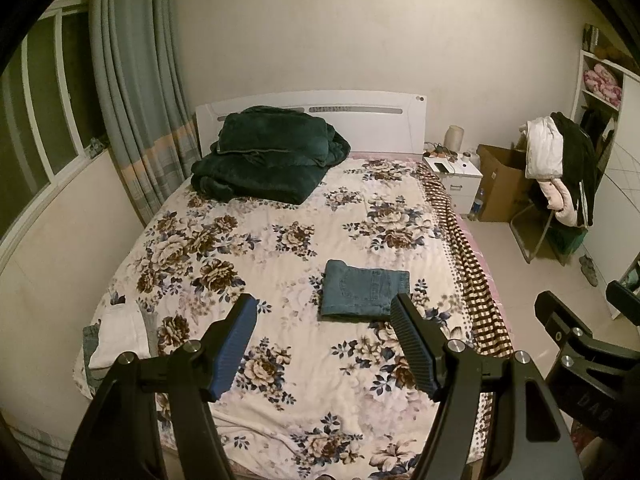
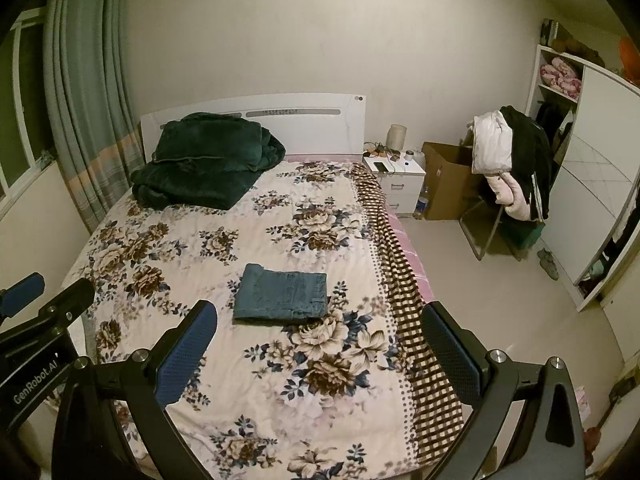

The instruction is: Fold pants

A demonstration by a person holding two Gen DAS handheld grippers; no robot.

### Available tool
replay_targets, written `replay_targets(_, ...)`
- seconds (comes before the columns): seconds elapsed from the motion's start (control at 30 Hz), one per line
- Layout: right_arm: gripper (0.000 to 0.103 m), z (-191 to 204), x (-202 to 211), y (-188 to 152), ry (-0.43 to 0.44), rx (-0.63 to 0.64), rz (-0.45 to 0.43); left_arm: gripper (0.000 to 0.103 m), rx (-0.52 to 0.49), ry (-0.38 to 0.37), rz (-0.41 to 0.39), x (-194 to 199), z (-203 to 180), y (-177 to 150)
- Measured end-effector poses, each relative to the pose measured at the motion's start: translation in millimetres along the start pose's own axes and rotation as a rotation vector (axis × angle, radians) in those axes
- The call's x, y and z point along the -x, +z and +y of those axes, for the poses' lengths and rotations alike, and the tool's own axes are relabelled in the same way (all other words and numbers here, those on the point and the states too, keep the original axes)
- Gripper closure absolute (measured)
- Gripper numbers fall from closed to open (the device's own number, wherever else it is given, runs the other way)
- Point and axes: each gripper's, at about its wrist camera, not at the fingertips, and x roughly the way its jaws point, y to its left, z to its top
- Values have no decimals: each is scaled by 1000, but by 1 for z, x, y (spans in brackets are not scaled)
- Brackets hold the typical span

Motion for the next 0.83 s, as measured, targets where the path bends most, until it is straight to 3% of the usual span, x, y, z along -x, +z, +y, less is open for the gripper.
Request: replay_targets(0.83, 0, -3, -1, -4, 2, -11, 10, 35, 4, 1, 2, 0, 5, 0)
